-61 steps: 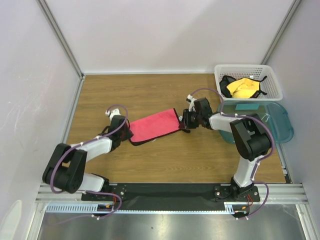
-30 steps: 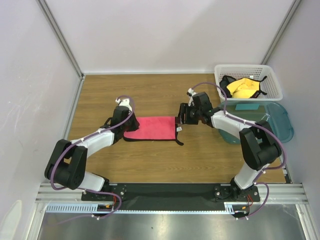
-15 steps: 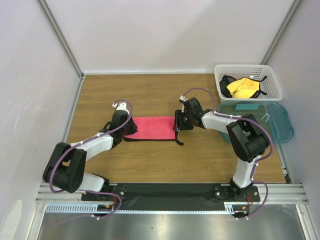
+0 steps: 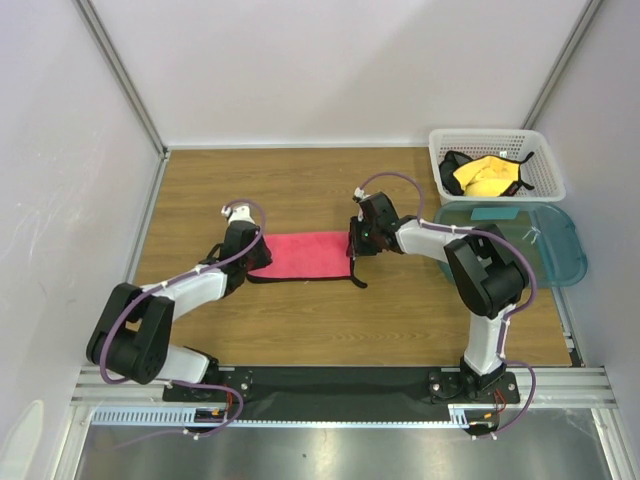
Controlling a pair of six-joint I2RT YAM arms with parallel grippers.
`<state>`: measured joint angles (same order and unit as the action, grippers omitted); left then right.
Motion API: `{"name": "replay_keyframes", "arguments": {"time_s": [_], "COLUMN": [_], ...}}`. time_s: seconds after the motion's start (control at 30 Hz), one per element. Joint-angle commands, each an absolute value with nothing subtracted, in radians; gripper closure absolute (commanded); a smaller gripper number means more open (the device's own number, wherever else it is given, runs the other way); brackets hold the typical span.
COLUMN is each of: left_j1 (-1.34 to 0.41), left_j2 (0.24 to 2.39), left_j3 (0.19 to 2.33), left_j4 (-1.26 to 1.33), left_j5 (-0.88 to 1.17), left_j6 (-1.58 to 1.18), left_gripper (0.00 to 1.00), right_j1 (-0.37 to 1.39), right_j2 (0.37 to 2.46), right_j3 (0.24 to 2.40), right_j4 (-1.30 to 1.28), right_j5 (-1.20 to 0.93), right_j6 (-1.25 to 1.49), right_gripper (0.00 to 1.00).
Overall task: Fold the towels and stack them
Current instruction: Fold the towel
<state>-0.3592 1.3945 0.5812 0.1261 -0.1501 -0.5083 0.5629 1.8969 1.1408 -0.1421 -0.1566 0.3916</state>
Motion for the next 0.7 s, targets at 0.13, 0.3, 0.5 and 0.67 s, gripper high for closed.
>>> {"name": "replay_keyframes", "arguments": {"time_s": [0.13,0.3,0.5,0.67], "left_j1": [-0.357,-0.339,-0.345,-0.373], "left_j2": [1.31,1.312,1.344,1.402], "left_j3": [0.592,0.595,0.589,0.58], "left_j4": [0.074,0.066,0.204,0.276], "left_j5": [-0.33,-0.345,-0.111,-0.087], "left_j6": [-0.535,-0.531,-0.538,-0.583], "left_gripper": [0.48,0.41,0.4,0.35], "right_j1": [0.584,0.581,0.571,0.574], "right_j2": [1.953,1.919,1.856,1.816], "right_j3": [1.167,1.18,1.19,1.209], "right_j4": [-0.19,-0.227,-0.262,-0.284], "right_j5": [-0.078,-0.034,-0.04,-0.051], "right_j6": [0.391,0.371,0.344,0.339], "right_gripper": [1.0,1.0,1.0,1.0]}}
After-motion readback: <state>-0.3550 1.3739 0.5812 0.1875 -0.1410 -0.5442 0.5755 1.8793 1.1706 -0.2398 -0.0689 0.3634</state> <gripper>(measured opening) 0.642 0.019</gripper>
